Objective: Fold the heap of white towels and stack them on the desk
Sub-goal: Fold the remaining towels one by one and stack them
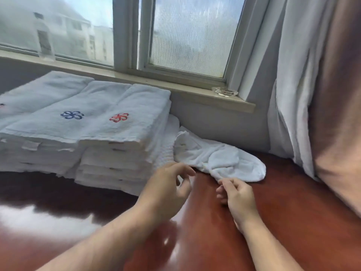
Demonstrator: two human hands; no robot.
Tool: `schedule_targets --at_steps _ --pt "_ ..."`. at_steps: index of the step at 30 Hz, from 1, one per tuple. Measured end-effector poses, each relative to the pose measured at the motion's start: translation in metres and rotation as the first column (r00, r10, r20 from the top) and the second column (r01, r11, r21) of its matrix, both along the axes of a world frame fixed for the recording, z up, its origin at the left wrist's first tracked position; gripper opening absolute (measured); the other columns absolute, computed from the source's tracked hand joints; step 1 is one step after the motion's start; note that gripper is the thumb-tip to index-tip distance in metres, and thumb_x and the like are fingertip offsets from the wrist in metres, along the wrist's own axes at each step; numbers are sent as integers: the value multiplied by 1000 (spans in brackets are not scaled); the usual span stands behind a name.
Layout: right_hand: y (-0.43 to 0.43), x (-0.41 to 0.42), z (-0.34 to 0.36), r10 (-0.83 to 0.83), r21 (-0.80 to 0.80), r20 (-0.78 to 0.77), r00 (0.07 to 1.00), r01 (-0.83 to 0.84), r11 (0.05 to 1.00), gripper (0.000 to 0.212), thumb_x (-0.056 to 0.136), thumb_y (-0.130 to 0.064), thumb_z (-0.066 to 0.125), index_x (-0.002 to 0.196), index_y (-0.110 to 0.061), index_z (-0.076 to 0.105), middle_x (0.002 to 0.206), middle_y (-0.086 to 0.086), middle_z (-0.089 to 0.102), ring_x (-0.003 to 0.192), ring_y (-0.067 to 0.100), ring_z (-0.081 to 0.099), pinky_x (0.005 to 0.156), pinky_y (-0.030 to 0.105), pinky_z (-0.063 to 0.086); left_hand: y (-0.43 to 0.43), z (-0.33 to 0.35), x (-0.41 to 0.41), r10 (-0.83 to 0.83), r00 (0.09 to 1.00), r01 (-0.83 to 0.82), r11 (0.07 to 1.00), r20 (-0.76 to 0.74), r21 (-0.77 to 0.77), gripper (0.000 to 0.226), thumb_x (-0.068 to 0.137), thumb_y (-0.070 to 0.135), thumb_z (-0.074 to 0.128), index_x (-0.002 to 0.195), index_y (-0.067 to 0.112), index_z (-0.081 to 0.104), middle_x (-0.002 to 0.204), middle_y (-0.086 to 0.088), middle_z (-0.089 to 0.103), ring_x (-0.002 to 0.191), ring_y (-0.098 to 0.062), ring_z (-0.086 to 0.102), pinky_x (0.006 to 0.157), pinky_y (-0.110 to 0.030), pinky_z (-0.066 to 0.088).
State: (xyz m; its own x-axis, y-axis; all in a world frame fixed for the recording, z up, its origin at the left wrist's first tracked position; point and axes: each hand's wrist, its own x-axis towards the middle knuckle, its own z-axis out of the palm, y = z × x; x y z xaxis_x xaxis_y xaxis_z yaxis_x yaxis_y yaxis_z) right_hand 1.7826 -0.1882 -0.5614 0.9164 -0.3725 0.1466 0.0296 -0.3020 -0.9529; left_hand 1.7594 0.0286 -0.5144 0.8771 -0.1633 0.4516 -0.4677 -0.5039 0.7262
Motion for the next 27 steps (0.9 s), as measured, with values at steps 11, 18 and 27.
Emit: schedule_targets --at_steps 11,18,27 --pt "-19 37 7 -136 -654 100 986 168 737 37 87 -52 62 112 -25 70 117 -4 67 116 22 56 91 38 47 -38 -47 53 46 998 -49 997 -51 -57 21 84 17 61 95 34 65 96 21 55 70 -1 54 65 -37 61" --pt "-29 43 -2 -176 -794 -39 984 76 603 26 96 -48 55 80 -29 63 92 -12 62 100 17 53 78 36 39 -38 -51 60 59 996 -65 994 -63 -86 28 75 25 49 95 38 64 97 25 54 73 -1 56 66 -38 59" --pt "-40 28 13 148 502 176 973 -218 837 42 88 -35 63 108 0 73 103 16 73 97 32 71 84 43 57 -36 -55 58 -69 997 68 997 -44 -26 70 82 27 65 146 36 40 137 22 41 129 3 37 110 -31 40"
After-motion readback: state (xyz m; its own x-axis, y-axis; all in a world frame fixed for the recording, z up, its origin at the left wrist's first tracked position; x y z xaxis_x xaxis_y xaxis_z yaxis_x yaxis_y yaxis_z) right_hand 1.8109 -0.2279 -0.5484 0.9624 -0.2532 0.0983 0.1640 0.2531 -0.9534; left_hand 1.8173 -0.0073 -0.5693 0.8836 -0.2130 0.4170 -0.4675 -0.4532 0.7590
